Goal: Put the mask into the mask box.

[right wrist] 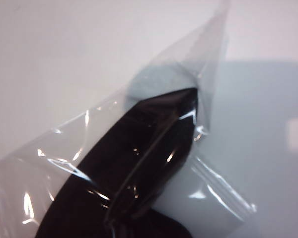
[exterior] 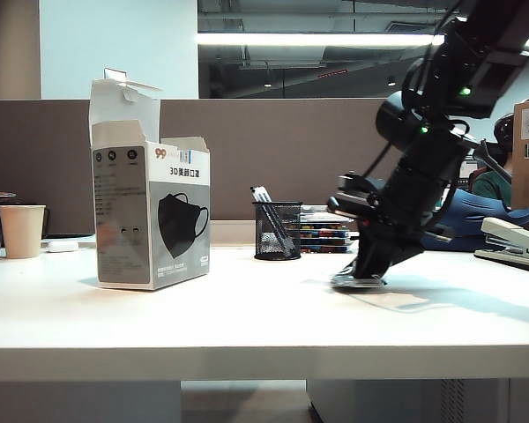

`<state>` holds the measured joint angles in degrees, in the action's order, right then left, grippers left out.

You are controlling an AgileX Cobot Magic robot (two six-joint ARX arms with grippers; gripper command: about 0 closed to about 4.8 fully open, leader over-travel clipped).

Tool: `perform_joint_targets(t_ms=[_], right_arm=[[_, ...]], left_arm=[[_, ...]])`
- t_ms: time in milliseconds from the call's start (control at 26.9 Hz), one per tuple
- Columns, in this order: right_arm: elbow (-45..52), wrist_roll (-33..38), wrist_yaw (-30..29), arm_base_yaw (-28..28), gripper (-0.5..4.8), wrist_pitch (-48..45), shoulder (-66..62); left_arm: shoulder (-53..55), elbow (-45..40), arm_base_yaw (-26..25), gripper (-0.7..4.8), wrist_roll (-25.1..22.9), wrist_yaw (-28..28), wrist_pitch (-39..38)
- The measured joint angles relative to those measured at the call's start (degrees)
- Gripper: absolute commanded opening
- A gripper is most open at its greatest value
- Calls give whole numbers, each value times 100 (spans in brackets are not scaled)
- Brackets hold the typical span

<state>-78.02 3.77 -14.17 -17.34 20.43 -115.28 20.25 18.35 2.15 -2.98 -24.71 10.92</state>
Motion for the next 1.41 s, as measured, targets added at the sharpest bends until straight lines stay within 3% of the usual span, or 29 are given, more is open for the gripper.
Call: perform_joint_targets(t_ms=[186,484,633,744,893,1414], right_arm=[[-389,9,-326,-101,-5,339,52],[-820,20,-1008,-210,-5,-157,415],[-1045,20,-1349,-295,-5,-321,621],[-1064,22,-1471,-345,-5,-472,686],[-1062,22,-1561,-374,-5,-514,699],[-1054,66,-1565,-426,-5,-669,702]], left_arm=[[555,-2,0,126,0,72,595],[2094,15,0,126,0,68,1978],[3552,807,0,127,0,28,2487],[4124,1281,0,138,0,26,2549],[4835,1803,0,284,0,-188,2527],[5928,2544,4,283,-4,-463,2459]])
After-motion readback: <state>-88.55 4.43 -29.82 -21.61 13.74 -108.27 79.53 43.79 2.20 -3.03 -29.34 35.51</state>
